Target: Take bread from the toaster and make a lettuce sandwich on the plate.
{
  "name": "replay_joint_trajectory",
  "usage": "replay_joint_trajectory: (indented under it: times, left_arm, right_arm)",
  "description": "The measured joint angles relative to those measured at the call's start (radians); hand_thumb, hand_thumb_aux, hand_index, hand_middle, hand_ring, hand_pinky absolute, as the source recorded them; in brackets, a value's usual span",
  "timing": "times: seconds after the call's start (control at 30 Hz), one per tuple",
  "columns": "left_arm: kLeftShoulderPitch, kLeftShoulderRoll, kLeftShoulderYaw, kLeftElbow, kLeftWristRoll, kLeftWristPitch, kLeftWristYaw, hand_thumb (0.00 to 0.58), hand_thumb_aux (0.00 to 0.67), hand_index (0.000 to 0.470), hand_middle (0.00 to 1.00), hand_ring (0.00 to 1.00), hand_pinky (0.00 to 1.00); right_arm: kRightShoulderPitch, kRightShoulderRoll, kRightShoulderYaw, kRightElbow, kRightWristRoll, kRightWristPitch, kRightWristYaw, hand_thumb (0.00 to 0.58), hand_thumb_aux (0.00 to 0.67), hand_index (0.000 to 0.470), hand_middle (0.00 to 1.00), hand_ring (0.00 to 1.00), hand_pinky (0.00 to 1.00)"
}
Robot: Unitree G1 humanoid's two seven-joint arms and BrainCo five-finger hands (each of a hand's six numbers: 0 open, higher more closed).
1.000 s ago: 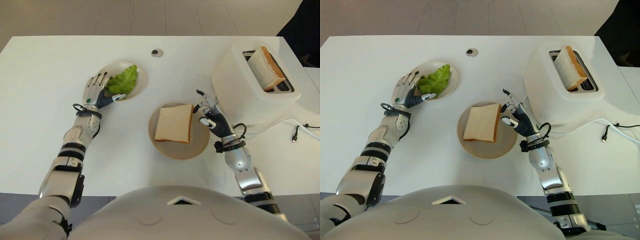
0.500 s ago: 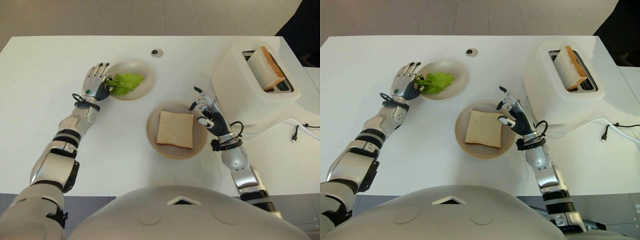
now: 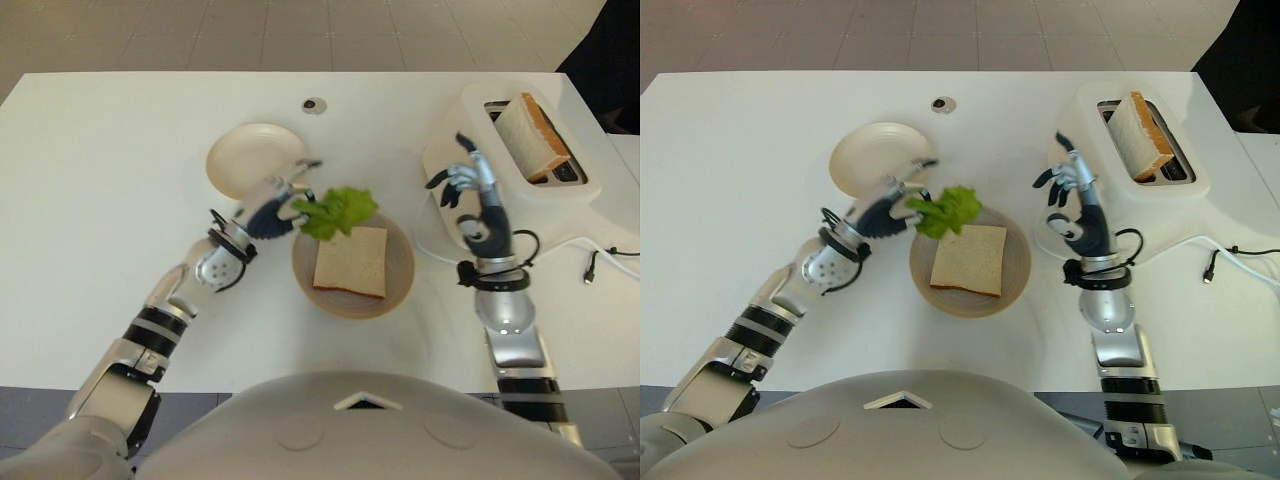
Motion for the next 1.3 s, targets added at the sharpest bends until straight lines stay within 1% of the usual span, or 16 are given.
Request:
replay_joint_trajectory:
  times: [0.03, 0.1, 0.2, 0.23, 0.27, 0.3, 0.37, 0.5, 0.77, 0.8, 0.83, 0.87, 0.9, 0.93, 1.23, 1.3]
  left_arm:
    - [0.008, 0.001, -0.024, 0.005, 0.007, -0.004, -0.04, 0.58, 0.67, 0.47, 0.0, 0.0, 0.0]
    - [0.005, -0.002, -0.033, 0.021, 0.025, -0.004, -0.066, 0.58, 0.67, 0.47, 0.0, 0.0, 0.0]
    - [-0.005, -0.01, -0.037, 0.059, 0.055, 0.001, -0.069, 0.58, 0.67, 0.47, 0.0, 0.0, 0.0]
    - [-0.01, -0.013, -0.037, 0.062, 0.068, 0.001, -0.067, 0.575, 0.607, 0.426, 0.0, 0.0, 0.0]
    - [-0.017, -0.013, -0.037, 0.066, 0.08, 0.002, -0.063, 0.494, 0.413, 0.289, 0.0, 0.0, 0.0]
    - [-0.021, -0.013, -0.035, 0.067, 0.09, 0.003, -0.06, 0.0, 0.0, 0.0, 0.0, 0.0, 0.0]
    - [-0.021, -0.012, -0.032, 0.067, 0.095, 0.007, -0.06, 0.0, 0.0, 0.0, 0.0, 0.0, 0.0]
    - [-0.016, -0.014, -0.028, 0.047, 0.12, 0.016, -0.052, 0.0, 0.0, 0.0, 0.0, 0.0, 0.0]
    - [0.003, -0.03, -0.006, -0.019, 0.131, 0.027, -0.045, 0.0, 0.0, 0.0, 0.0, 0.0, 0.0]
    - [0.006, -0.031, 0.0, -0.029, 0.131, 0.028, -0.041, 0.0, 0.0, 0.0, 0.0, 0.0, 0.0]
    - [0.013, -0.033, 0.007, -0.04, 0.13, 0.028, -0.035, 0.0, 0.0, 0.0, 0.0, 0.0, 0.0]
    - [0.02, -0.036, 0.011, -0.051, 0.13, 0.029, -0.031, 0.0, 0.0, 0.0, 0.0, 0.0, 0.0]
    - [0.025, -0.039, 0.014, -0.061, 0.129, 0.029, -0.029, 0.0, 0.0, 0.0, 0.0, 0.0, 0.0]
    - [0.03, -0.042, 0.018, -0.065, 0.129, 0.029, -0.028, 0.0, 0.0, 0.0, 0.0, 0.0, 0.0]
    - [0.056, -0.064, 0.05, -0.072, 0.106, 0.026, -0.021, 0.0, 0.0, 0.0, 0.0, 0.0, 0.0]
    - [0.067, -0.073, 0.072, -0.072, 0.088, 0.023, 0.003, 0.0, 0.0, 0.0, 0.0, 0.0, 0.0]
  right_arm:
    - [-0.007, -0.02, -0.073, -0.047, 0.041, 0.005, -0.005, 0.0, 0.0, 0.0, 0.3, 0.3, 0.3]
    - [-0.016, -0.039, -0.166, -0.118, 0.083, 0.021, -0.012, 0.0, 0.0, 0.0, 0.0, 0.0, 0.0]
    - [-0.021, -0.056, -0.268, -0.174, 0.118, 0.047, -0.01, 0.0, 0.0, 0.0, 0.0, 0.0, 0.0]
    - [-0.021, -0.058, -0.282, -0.178, 0.118, 0.049, -0.008, 0.0, 0.0, 0.0, 0.0, 0.0, 0.0]
    - [-0.02, -0.059, -0.309, -0.183, 0.119, 0.055, -0.006, 0.0, 0.0, 0.0, 0.0, 0.0, 0.0]
    - [-0.02, -0.06, -0.332, -0.184, 0.117, 0.063, -0.003, 0.0, 0.0, 0.0, 0.0, 0.0, 0.0]
    - [-0.021, -0.064, -0.367, -0.182, 0.096, 0.085, -0.005, 0.0, 0.0, 0.0, 0.0, 0.0, 0.0]
    - [-0.028, -0.125, -0.405, -0.038, -0.145, 0.27, -0.03, 0.0, 0.0, 0.0, 0.0, 0.0, 0.0]
    - [-0.071, -0.189, -0.248, 0.122, -0.345, 0.413, -0.021, 0.0, 0.0, 0.0, 0.0, 0.0, 0.0]
    - [-0.08, -0.196, -0.239, 0.13, -0.353, 0.419, -0.021, 0.265, 0.176, 0.123, 0.0, 0.0, 0.0]
    - [-0.087, -0.205, -0.226, 0.134, -0.357, 0.426, -0.019, 0.519, 0.452, 0.317, 0.0, 0.0, 0.0]
    - [-0.093, -0.21, -0.217, 0.132, -0.355, 0.429, -0.018, 0.58, 0.67, 0.47, 0.0, 0.0, 0.0]
    - [-0.1, -0.215, -0.211, 0.128, -0.351, 0.428, -0.018, 0.58, 0.67, 0.47, 0.31, 0.31, 0.31]
    - [-0.103, -0.216, -0.208, 0.12, -0.348, 0.425, -0.019, 0.58, 0.67, 0.47, 1.0, 1.0, 1.0]
    - [-0.088, -0.193, -0.262, -0.003, -0.293, 0.355, -0.129, 0.58, 0.67, 0.47, 1.0, 1.0, 1.0]
    - [-0.12, -0.147, -0.304, -0.103, -0.2, 0.244, -0.216, 0.58, 0.67, 0.47, 1.0, 1.0, 1.0]
